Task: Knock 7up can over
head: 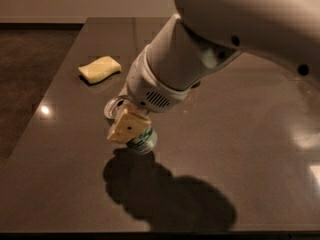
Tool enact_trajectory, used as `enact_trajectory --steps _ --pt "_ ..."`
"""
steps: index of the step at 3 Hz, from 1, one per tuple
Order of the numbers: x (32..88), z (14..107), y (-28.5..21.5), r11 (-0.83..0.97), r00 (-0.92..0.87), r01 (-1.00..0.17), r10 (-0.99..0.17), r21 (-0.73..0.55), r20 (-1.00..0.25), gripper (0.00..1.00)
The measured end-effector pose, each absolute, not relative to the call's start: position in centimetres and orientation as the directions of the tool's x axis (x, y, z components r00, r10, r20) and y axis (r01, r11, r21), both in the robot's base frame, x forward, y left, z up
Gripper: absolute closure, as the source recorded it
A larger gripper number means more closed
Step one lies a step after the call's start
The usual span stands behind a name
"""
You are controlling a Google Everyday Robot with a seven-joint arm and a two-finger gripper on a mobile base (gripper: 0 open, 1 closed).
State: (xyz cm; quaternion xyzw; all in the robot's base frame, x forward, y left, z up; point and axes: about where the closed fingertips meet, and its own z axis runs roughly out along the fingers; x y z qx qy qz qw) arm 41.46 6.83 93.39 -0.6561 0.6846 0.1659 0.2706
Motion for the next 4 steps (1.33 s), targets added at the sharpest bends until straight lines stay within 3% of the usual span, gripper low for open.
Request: enact_trajectory --steps 2,4 --pt "45.2 92.9 0.8 0.116 -0.047 -0.975 -0.942 -0.191 -0.332 1.00" --pt "48.0 90.8 -2.4 0.108 -0.078 -0.976 -0.984 -0.188 -0.161 0.59"
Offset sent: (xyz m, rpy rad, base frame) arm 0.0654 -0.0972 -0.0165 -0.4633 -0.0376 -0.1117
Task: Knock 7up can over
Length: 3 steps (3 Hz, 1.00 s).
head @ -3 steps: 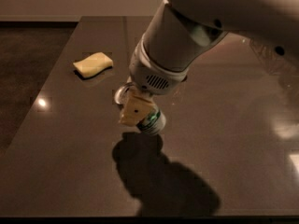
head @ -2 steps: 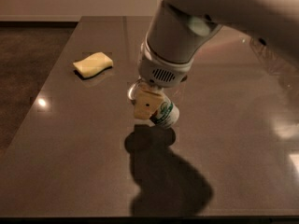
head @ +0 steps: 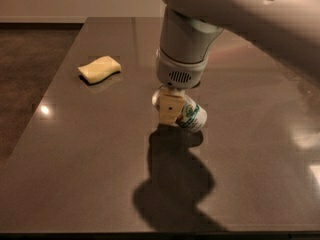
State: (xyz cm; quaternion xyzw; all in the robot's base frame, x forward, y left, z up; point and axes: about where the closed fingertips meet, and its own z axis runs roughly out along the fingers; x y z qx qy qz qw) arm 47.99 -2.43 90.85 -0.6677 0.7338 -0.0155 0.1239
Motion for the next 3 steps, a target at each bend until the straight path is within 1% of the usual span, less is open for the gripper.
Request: enact_trajectory --steps 1,2,3 --pt "48.6 89.9 -3.6 0.108 -0.090 -0.978 -0.990 -0.179 -0.106 0.35" --pt "48.9 89.1 -4.1 0.106 -0.094 -0.980 -0.992 -0.168 -0.078 0.13" --pt "48.8 88.0 -4.2 0.095 -0.086 -0.986 -0.994 -0.140 -0.066 0.00"
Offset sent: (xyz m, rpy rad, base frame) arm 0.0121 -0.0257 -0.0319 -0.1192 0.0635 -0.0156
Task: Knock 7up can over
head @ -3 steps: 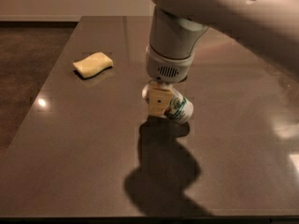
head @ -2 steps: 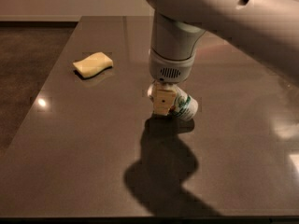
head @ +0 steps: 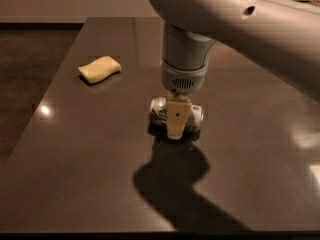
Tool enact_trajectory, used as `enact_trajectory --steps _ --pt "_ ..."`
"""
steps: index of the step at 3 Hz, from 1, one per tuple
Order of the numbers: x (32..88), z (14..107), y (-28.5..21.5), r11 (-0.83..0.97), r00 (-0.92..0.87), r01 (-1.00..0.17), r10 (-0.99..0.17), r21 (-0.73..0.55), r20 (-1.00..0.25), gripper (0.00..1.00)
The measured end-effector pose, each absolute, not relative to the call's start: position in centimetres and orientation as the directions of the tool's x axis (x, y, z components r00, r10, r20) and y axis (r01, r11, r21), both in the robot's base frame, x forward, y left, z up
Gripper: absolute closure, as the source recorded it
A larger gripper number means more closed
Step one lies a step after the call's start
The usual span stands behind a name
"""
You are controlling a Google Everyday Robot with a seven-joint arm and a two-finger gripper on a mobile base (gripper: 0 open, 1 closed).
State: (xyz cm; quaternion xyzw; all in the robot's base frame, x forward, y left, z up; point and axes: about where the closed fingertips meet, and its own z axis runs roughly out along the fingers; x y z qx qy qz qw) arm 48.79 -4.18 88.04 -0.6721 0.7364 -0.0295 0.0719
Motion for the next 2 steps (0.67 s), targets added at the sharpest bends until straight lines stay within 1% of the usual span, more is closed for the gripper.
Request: enact_trajectory --steps 1,2 --pt "48.51 87.42 -4.01 0.084 -0.076 -0.991 -0.994 -0.107 -0.072 0.00" --pt "48.49 87.38 -3.99 0.083 -0.076 -0.991 -0.994 -0.105 -0.073 0.00"
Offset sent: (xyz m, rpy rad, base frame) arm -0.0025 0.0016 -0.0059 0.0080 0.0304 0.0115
